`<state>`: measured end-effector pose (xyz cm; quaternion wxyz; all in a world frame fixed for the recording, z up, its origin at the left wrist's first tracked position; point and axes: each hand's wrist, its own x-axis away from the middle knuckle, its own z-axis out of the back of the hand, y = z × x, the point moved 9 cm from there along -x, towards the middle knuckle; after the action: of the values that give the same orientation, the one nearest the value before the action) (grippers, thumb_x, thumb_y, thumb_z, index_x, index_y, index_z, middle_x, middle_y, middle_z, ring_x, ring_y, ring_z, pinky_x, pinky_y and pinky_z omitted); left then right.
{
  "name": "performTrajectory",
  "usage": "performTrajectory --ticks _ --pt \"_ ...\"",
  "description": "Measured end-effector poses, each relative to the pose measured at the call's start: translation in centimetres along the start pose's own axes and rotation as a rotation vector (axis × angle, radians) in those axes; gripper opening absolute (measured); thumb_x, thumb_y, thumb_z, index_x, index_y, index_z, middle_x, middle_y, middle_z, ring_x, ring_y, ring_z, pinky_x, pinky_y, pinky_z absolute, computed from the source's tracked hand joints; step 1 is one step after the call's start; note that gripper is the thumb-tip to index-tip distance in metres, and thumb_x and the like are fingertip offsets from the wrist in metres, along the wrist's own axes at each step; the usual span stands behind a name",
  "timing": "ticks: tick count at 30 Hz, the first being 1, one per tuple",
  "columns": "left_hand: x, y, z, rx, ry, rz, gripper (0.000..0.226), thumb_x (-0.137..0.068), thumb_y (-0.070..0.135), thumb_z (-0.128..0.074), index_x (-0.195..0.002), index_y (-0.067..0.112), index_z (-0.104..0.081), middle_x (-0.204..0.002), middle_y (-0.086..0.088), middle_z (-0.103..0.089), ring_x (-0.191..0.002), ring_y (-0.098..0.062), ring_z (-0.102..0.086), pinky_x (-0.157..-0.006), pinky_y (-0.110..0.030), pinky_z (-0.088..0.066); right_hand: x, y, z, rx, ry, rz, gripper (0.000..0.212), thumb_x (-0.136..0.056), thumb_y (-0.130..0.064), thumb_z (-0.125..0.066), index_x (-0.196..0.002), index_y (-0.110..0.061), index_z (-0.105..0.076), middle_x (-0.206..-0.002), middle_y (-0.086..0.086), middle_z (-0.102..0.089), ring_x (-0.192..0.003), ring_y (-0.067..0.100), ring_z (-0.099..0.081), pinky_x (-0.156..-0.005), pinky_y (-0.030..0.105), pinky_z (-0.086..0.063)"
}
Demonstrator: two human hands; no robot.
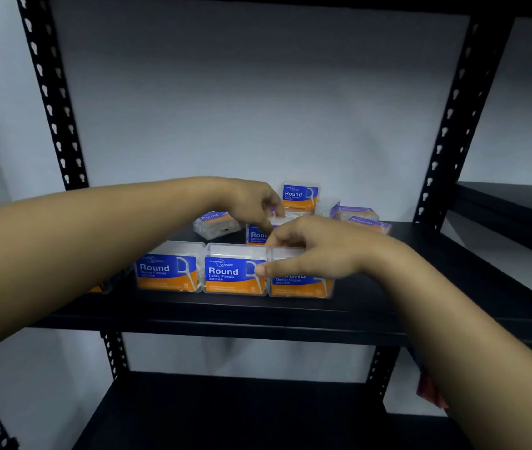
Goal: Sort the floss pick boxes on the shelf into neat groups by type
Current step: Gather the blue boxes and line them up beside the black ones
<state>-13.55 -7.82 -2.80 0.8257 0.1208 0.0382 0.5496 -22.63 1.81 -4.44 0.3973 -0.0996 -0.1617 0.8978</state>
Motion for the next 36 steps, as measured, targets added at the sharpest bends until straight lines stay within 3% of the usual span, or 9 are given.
performTrajectory --ticks 3,6,9,12,17,24,36 --pt "0.4 -0.8 0.1 0.025 -0.028 0.011 0.039 -0.089 0.025 -0.075 -0.125 0.026 -0.063 -0.113 0.000 -0.066 -0.101 -0.019 -0.064 -0.091 -0.038 -0.058 -0.1 0.2 0.6 -0.069 0.011 -0.014 0.058 -0.089 -0.076 -0.050 -0.100 -0.024 -0.074 -0.104 -0.001 -0.074 -0.101 0.015 -0.068 -0.095 0.042 -0.054" --pt "1.6 -1.8 1.0 0.089 -0.038 0.038 0.037 -0.088 0.021 -0.077 -0.122 0.026 -0.062 -0.116 -0.001 -0.068 -0.101 -0.020 -0.069 -0.080 -0.033 -0.060 -0.9 0.6 1.6 -0.035 0.036 -0.043 0.070 -0.086 -0.081 -0.044 -0.104 -0.019 -0.073 -0.105 0.001 -0.075 -0.101 0.016 -0.070 -0.097 0.047 -0.054" --pt "3.2 -3.1 2.1 0.111 -0.034 0.063 0.037 -0.086 0.022 -0.079 -0.119 0.024 -0.062 -0.116 -0.001 -0.071 -0.102 -0.020 -0.072 -0.080 -0.034 -0.063 -1.9 0.6 2.2 -0.035 0.005 -0.066 0.045 -0.092 -0.064 -0.058 -0.106 -0.024 -0.073 -0.105 -0.006 -0.076 -0.099 0.013 -0.072 -0.097 0.044 -0.057" --pt "5.0 -4.8 2.6 0.117 -0.057 0.089 0.037 -0.084 0.022 -0.082 -0.118 0.021 -0.066 -0.113 -0.001 -0.075 -0.099 -0.020 -0.075 -0.088 -0.044 -0.063 -3.0 0.3 2.4 -0.051 -0.021 -0.087 0.034 -0.095 -0.051 -0.065 -0.107 -0.020 -0.073 -0.103 -0.003 -0.078 -0.095 0.017 -0.075 -0.093 0.041 -0.060" --pt "7.6 -7.1 2.4 0.106 -0.108 0.128 0.040 -0.083 0.022 -0.083 -0.119 0.020 -0.067 -0.113 -0.002 -0.077 -0.101 -0.022 -0.075 -0.090 -0.048 -0.061 -4.4 -2.0 1.3 -0.003 -0.080 -0.031 0.030 -0.094 -0.055 -0.063 -0.104 -0.028 -0.073 -0.102 -0.011 -0.076 -0.096 0.011 -0.072 -0.094 0.041 -0.059" --pt "9.4 -9.5 1.9 0.096 -0.132 0.145 0.034 -0.085 0.015 -0.080 -0.117 0.020 -0.067 -0.109 -0.004 -0.078 -0.103 -0.026 -0.075 -0.093 -0.053 -0.056 -4.6 -4.6 -0.6 -0.038 -0.176 0.027 0.036 -0.092 -0.054 -0.066 -0.110 -0.025 -0.076 -0.103 -0.016 -0.078 -0.096 0.005 -0.074 -0.096 0.038 -0.058" --pt "9.7 -9.9 1.0 0.145 -0.167 0.119 0.036 -0.084 0.008 -0.080 -0.117 0.020 -0.069 -0.111 -0.005 -0.078 -0.104 -0.027 -0.073 -0.098 -0.057 -0.055 -4.4 -4.4 -1.2 0.031 -0.240 -0.010 0.032 -0.091 -0.055 -0.067 -0.114 -0.035 -0.072 -0.105 -0.017 -0.078 -0.095 0.006 -0.075 -0.093 0.037 -0.059"
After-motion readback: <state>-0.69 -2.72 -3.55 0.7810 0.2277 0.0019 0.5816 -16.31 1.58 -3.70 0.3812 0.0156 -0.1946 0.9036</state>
